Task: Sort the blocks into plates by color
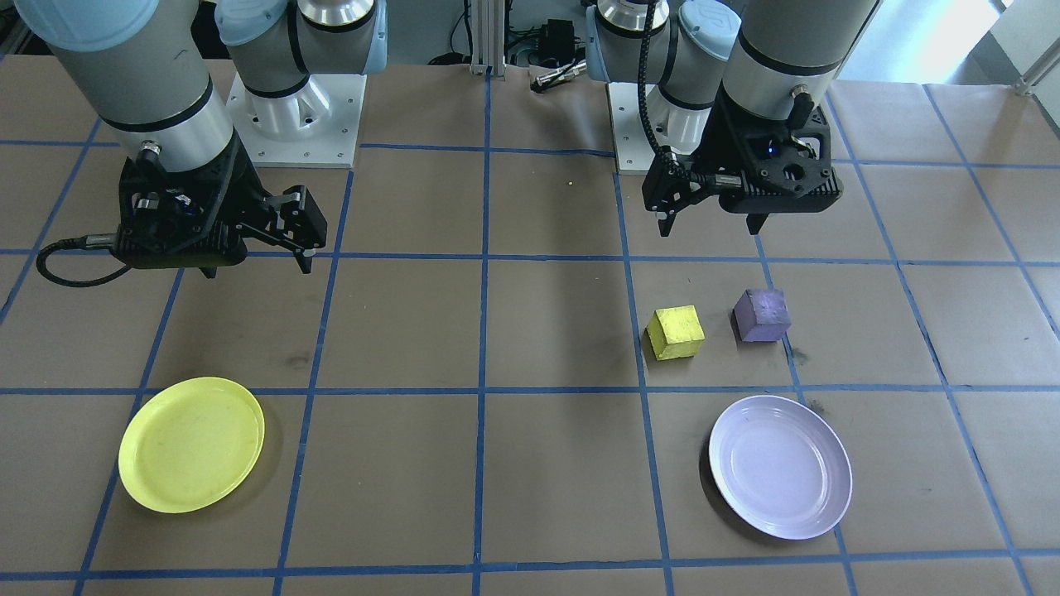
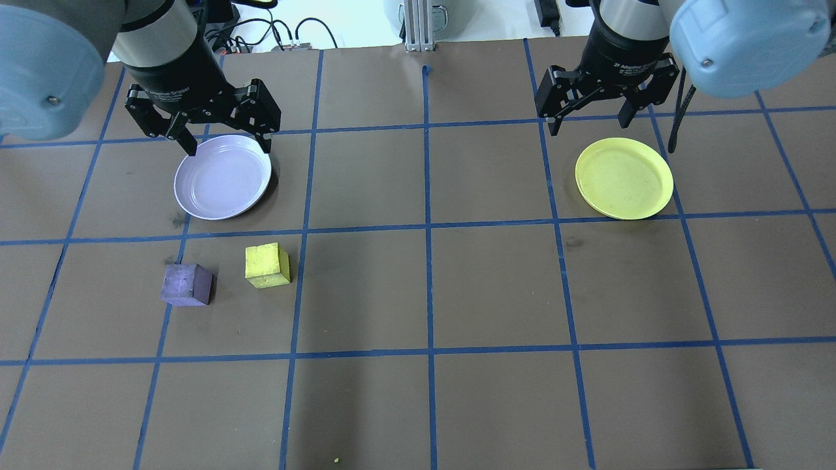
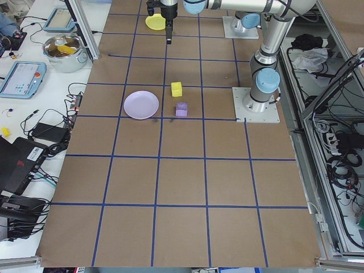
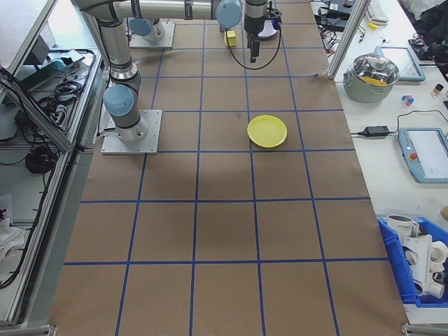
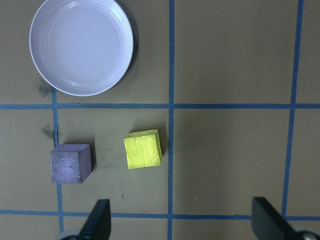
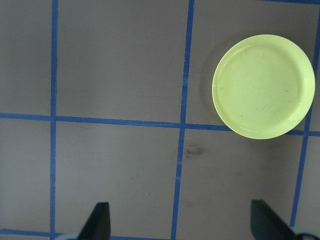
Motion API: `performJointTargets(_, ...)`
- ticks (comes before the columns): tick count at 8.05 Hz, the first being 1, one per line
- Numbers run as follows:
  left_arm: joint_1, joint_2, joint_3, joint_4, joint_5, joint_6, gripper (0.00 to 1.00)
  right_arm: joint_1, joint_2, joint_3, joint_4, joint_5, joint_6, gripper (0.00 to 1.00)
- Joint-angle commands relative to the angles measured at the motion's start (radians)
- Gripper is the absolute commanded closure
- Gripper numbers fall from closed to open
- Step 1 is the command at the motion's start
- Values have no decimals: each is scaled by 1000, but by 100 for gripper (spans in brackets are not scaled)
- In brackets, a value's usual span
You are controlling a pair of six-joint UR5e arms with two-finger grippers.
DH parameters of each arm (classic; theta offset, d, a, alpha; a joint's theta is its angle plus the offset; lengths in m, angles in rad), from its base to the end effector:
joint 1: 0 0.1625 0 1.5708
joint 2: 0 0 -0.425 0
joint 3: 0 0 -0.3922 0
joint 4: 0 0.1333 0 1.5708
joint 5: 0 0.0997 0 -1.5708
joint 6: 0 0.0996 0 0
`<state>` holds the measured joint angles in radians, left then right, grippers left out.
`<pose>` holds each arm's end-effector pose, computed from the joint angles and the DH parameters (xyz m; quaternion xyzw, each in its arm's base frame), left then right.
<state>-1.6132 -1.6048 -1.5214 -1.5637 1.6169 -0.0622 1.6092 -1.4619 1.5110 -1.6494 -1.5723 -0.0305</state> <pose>-0.1502 -0.5026 0.4961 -0.0102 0.9996 -0.0124 0.0224 0.1538 -0.5350 0.4691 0.0344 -0.9993 0.0148 0.0007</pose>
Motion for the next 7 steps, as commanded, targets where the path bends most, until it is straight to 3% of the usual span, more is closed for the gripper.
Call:
performJointTargets(1, 6, -16, -10, 14, 1, 14, 0, 0, 0, 0, -3, 0, -44, 0)
performJointTargets(3, 86, -14, -13, 1, 14, 176, 0, 0, 0, 0, -4, 0, -46, 0)
performJointTargets(5, 247, -27, -22, 5, -3, 260, 0, 0, 0, 0, -6, 0, -46, 0)
performJointTargets(7, 303, -24, -110, 16, 11, 301, 0, 0, 0, 0, -6, 0, -45, 0)
